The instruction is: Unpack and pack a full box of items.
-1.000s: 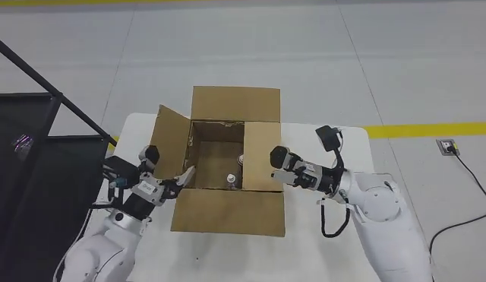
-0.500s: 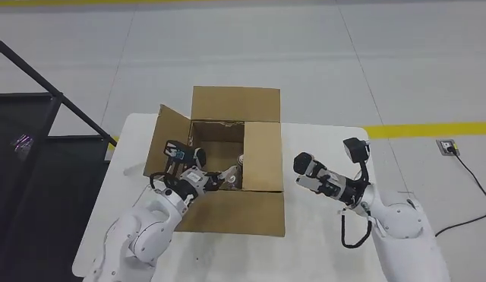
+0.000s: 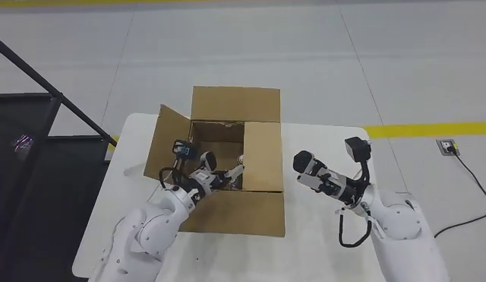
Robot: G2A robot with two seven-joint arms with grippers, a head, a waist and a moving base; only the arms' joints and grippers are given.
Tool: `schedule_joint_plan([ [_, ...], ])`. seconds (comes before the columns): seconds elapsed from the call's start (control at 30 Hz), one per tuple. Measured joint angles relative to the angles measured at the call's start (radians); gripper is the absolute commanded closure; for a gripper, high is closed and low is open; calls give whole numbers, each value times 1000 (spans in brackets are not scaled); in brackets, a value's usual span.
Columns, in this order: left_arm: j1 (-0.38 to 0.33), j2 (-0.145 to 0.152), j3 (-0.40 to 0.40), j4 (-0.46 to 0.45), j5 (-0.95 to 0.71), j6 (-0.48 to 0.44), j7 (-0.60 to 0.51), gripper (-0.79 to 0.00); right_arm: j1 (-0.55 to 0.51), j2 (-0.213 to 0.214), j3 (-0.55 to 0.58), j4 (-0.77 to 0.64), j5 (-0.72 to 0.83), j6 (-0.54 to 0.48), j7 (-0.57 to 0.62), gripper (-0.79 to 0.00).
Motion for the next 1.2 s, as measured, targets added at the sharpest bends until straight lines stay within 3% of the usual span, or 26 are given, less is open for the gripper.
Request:
schedule_joint_plan([
  [0.27,-192,-31,86,239,-271,-46,-142,-785,-42,20,28,-4,18,-19,-5,-785],
  [0.57,-314,-59,155,431,-433,-74,-237,-785,-74,40,45,-10,41,-28,-15,-785],
  [0.97,-368,-81,199,536,-550,-121,-282,-785,-57,56,16,12,48,-26,-36,-785],
  [1.2,-373,-82,184,491,-591,-152,-284,-785,-54,65,3,5,46,-24,-52,-785],
])
